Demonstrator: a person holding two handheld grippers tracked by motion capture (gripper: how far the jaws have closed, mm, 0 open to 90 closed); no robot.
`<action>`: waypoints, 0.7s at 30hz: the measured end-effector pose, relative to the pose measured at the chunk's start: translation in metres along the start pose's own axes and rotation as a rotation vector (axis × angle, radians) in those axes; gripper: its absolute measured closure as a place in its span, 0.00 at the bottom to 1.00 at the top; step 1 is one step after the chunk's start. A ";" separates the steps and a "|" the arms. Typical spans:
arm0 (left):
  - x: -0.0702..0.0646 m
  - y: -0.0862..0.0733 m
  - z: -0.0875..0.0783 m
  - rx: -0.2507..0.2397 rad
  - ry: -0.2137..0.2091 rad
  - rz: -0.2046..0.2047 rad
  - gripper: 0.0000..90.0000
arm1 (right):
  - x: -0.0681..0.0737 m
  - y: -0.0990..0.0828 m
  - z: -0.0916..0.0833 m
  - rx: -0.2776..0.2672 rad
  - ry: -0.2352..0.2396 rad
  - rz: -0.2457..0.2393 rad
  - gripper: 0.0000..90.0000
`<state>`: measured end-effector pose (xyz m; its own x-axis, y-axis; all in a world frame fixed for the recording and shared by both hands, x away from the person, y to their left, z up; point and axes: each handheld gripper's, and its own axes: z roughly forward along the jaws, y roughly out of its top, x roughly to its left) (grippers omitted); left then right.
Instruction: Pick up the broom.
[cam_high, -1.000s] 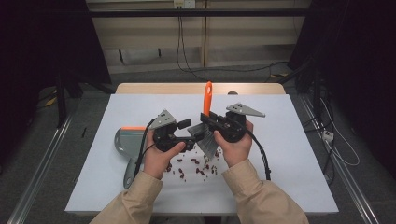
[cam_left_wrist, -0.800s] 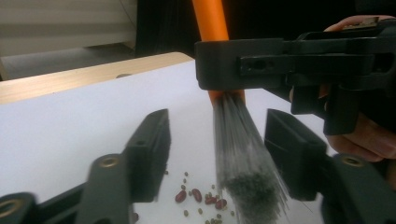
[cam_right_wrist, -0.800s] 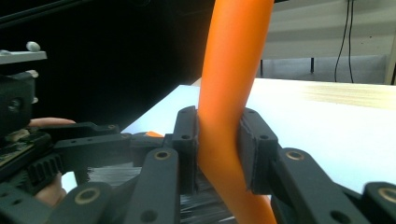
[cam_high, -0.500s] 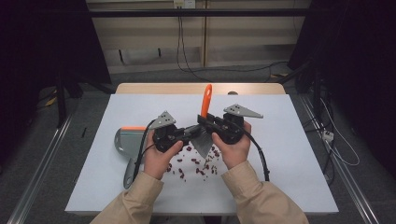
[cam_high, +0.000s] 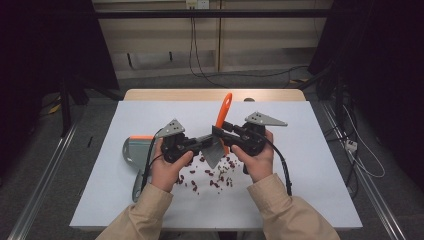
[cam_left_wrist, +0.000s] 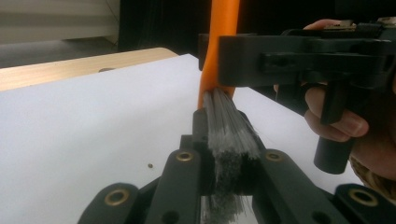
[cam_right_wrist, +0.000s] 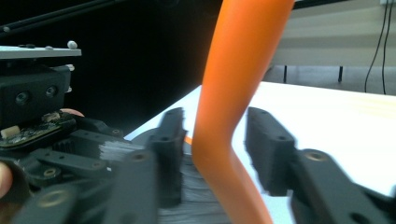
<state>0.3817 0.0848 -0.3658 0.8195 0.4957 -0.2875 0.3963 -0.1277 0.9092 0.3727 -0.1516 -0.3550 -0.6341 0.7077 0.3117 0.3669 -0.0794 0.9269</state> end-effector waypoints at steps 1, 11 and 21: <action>0.000 0.000 -0.001 -0.001 -0.001 0.000 0.93 | -0.001 0.000 -0.001 -0.001 0.008 -0.007 0.58; 0.000 0.003 -0.005 -0.001 -0.001 0.010 0.93 | -0.019 -0.007 -0.033 -0.021 0.041 -0.093 0.29; -0.006 0.005 -0.005 0.005 -0.023 0.019 0.93 | -0.031 -0.026 -0.047 0.055 0.052 -0.136 0.20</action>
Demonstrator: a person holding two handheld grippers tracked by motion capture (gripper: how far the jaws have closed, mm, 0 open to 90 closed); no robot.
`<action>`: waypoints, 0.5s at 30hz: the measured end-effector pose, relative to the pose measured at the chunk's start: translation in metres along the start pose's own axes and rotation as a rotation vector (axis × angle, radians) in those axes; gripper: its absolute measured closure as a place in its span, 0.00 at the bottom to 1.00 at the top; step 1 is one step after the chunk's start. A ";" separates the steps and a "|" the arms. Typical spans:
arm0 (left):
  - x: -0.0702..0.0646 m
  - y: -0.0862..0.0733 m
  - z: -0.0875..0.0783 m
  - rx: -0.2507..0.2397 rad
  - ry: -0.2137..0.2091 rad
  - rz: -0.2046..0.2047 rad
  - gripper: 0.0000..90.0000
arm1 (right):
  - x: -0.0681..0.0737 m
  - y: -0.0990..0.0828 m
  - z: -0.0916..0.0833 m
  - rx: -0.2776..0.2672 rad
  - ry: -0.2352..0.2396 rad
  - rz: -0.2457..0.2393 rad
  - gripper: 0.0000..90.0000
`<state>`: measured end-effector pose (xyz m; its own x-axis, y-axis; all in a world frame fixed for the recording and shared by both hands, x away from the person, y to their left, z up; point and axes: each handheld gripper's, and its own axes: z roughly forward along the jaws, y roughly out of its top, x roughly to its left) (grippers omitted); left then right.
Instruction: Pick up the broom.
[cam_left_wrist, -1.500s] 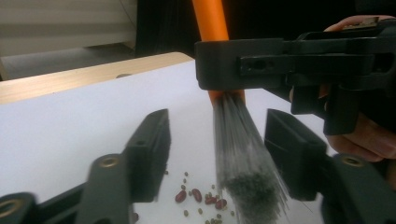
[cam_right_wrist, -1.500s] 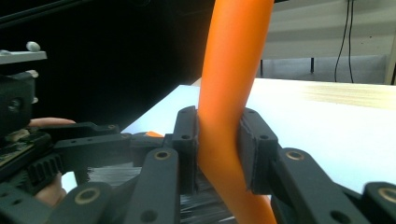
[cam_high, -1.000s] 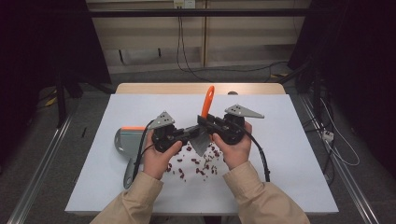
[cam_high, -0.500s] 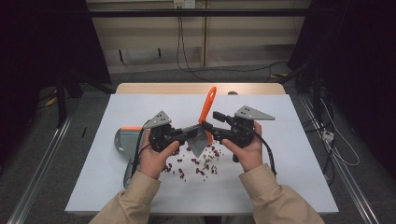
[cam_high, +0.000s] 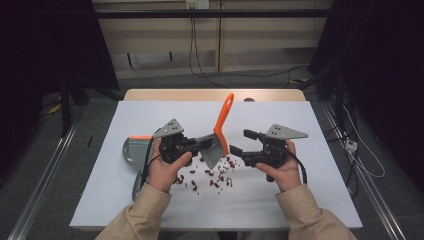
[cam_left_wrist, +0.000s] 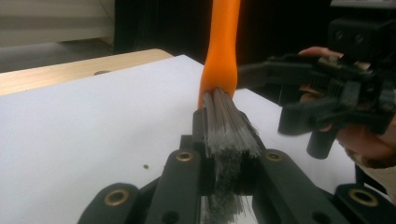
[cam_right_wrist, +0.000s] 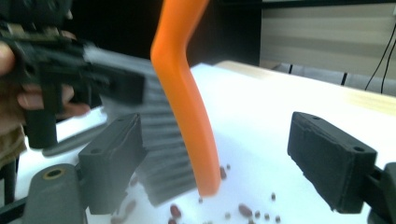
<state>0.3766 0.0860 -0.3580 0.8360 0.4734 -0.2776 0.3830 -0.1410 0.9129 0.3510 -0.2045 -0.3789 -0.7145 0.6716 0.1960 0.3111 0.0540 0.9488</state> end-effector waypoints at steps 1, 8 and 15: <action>0.000 0.000 0.000 0.003 -0.001 0.002 0.93 | 0.000 -0.003 0.000 0.005 0.004 -0.005 0.20; -0.005 0.000 0.004 0.012 -0.027 0.001 0.93 | -0.005 -0.017 -0.001 0.029 0.030 0.011 0.19; -0.007 -0.002 0.008 0.022 -0.056 -0.001 0.93 | -0.005 -0.021 0.008 0.032 0.098 0.030 0.25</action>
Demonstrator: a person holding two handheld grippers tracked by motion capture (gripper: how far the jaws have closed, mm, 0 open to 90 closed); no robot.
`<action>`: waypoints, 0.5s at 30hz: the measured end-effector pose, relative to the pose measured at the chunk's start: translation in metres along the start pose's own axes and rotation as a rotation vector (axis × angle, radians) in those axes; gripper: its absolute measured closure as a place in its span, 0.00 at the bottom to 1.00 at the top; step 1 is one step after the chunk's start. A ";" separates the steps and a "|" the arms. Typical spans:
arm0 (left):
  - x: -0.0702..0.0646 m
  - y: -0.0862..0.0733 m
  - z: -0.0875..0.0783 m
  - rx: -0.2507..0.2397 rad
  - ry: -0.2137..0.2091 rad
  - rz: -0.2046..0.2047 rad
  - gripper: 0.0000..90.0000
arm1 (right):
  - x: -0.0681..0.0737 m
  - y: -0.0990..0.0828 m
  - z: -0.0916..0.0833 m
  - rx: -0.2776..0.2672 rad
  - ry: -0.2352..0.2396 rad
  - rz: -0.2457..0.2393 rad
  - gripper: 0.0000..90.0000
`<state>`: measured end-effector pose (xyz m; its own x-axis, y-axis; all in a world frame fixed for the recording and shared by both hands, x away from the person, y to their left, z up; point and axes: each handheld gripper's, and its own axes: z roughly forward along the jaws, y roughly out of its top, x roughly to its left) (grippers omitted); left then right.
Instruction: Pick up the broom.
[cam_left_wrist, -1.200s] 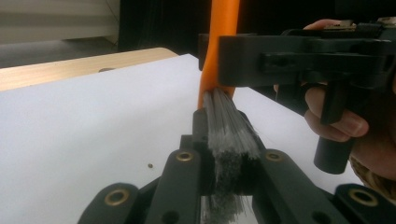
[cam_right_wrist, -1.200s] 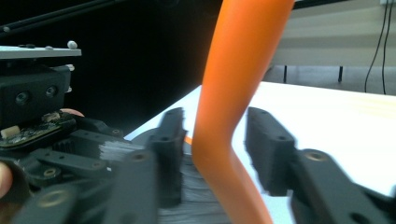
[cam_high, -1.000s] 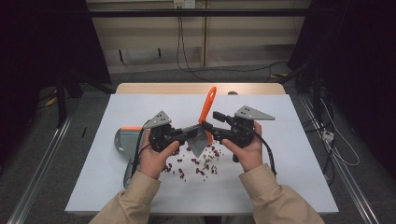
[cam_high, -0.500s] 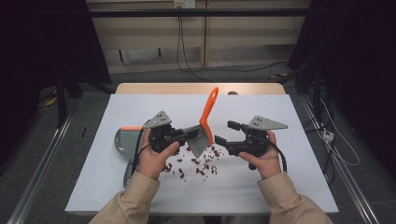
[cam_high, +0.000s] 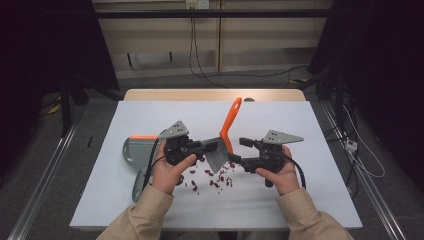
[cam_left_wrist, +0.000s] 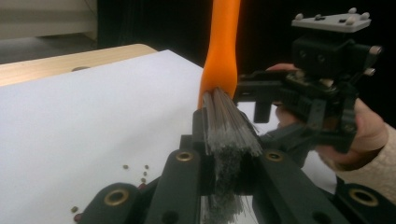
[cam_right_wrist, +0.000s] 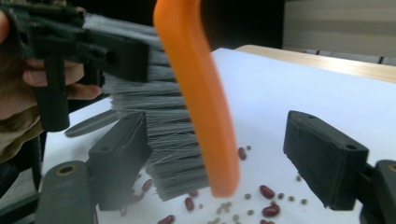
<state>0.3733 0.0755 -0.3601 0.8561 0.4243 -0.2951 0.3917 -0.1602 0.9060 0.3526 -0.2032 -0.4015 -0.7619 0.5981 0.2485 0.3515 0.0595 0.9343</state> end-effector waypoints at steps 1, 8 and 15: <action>0.000 0.000 0.001 -0.001 -0.008 -0.004 0.93 | 0.000 -0.001 0.002 0.004 0.005 -0.005 0.27; 0.000 -0.001 0.004 0.002 -0.037 -0.011 0.93 | -0.002 -0.002 0.007 -0.010 0.045 0.002 0.36; 0.000 0.000 0.006 0.001 -0.087 -0.004 0.93 | -0.007 -0.002 0.005 -0.013 0.126 -0.003 0.44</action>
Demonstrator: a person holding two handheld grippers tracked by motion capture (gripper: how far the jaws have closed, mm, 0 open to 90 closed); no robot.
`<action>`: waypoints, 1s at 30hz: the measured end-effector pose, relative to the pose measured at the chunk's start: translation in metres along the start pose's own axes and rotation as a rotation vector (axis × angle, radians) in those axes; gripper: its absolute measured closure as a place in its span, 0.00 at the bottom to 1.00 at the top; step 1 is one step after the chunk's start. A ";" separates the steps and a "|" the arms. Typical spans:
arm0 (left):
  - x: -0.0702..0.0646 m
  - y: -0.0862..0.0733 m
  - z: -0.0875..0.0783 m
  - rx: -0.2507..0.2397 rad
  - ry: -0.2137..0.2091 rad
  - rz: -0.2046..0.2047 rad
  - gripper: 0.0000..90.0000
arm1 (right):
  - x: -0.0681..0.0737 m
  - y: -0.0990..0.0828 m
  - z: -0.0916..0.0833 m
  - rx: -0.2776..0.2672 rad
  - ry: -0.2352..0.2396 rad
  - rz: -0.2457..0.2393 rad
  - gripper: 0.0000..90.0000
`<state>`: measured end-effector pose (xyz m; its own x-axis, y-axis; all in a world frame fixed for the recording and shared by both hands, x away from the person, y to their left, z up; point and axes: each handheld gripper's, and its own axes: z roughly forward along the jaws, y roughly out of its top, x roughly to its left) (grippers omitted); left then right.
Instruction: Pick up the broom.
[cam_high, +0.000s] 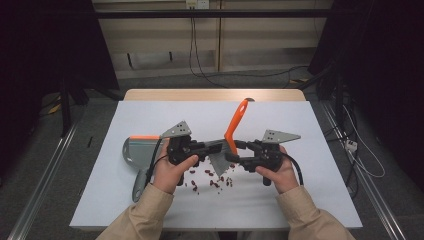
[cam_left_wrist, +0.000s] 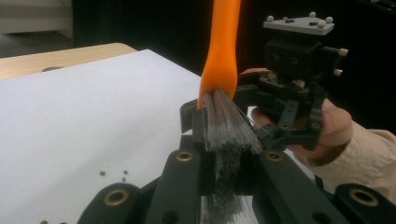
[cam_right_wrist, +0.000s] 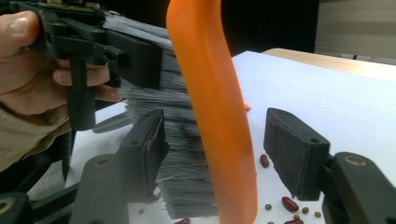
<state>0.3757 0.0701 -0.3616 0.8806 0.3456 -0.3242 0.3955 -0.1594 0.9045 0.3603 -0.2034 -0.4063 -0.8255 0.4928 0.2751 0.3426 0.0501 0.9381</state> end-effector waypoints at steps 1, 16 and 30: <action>0.000 0.000 0.001 0.002 -0.012 0.001 0.93 | 0.000 0.000 0.000 -0.001 0.007 -0.004 0.44; 0.000 0.003 0.001 -0.022 -0.104 0.026 0.93 | 0.003 -0.004 0.002 0.064 0.121 -0.029 0.76; 0.007 0.007 -0.014 -0.017 0.053 0.095 0.36 | -0.001 0.008 -0.018 0.175 -0.013 0.028 0.78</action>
<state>0.3807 0.0841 -0.3541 0.8989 0.3779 -0.2218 0.3058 -0.1785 0.9352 0.3561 -0.2189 -0.3958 -0.8091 0.5073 0.2965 0.4389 0.1863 0.8790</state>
